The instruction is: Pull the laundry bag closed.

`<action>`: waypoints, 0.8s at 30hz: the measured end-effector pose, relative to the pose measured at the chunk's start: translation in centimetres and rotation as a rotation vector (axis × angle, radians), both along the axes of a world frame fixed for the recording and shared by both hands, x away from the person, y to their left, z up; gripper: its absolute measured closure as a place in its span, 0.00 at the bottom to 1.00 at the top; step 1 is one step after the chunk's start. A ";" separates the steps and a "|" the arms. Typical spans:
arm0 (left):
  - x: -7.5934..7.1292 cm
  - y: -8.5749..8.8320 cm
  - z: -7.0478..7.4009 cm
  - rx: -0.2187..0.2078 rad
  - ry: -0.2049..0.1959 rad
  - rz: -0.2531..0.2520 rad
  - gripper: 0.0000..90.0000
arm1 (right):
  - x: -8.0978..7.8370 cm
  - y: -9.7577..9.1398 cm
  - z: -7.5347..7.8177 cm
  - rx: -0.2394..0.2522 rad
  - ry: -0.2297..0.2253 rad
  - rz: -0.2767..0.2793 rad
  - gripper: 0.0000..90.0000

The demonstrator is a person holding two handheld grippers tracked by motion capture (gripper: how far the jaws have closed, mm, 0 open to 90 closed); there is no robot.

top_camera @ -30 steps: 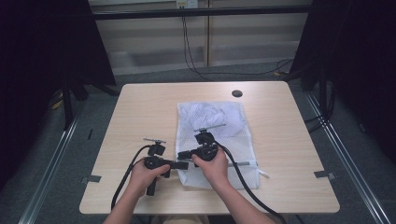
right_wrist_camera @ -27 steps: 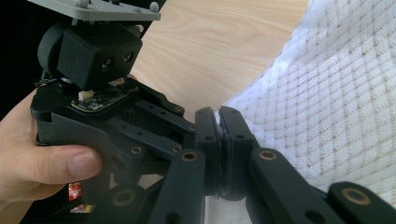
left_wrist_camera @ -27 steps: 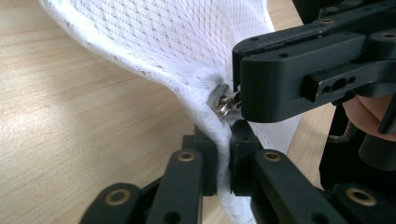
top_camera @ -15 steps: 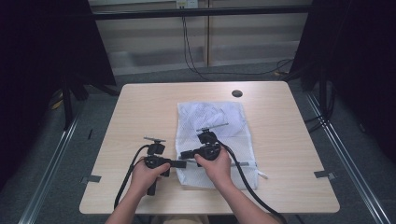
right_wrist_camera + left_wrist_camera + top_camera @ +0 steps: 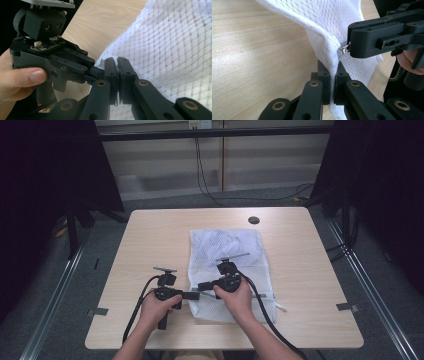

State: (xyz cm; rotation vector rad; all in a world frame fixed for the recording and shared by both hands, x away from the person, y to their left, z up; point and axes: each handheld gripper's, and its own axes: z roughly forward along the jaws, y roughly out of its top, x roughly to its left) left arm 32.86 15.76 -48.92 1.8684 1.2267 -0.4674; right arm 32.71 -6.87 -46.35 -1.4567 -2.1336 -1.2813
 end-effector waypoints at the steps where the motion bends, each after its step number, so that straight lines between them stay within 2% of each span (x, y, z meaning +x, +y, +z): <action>1: 0.0 0.0 0.0 -0.001 0.000 0.000 0.97 | 0.0 0.0 0.0 0.004 0.000 0.002 0.96; 6: 0.0 0.1 0.0 0.001 -0.003 0.000 0.97 | 0.0 -0.2 -0.1 0.003 -0.015 0.000 0.96; 9: 0.0 0.1 0.1 -0.010 0.007 0.001 0.97 | -0.1 -0.5 -0.2 0.013 -0.001 -0.003 0.96; 17: 0.0 0.0 0.0 0.004 -0.002 -0.017 0.97 | -0.2 -0.7 -0.2 0.009 -0.014 0.007 0.96; 24: 0.0 0.0 0.0 -0.001 0.001 -0.018 0.97 | -0.2 -0.8 -0.2 0.007 -0.018 0.009 0.96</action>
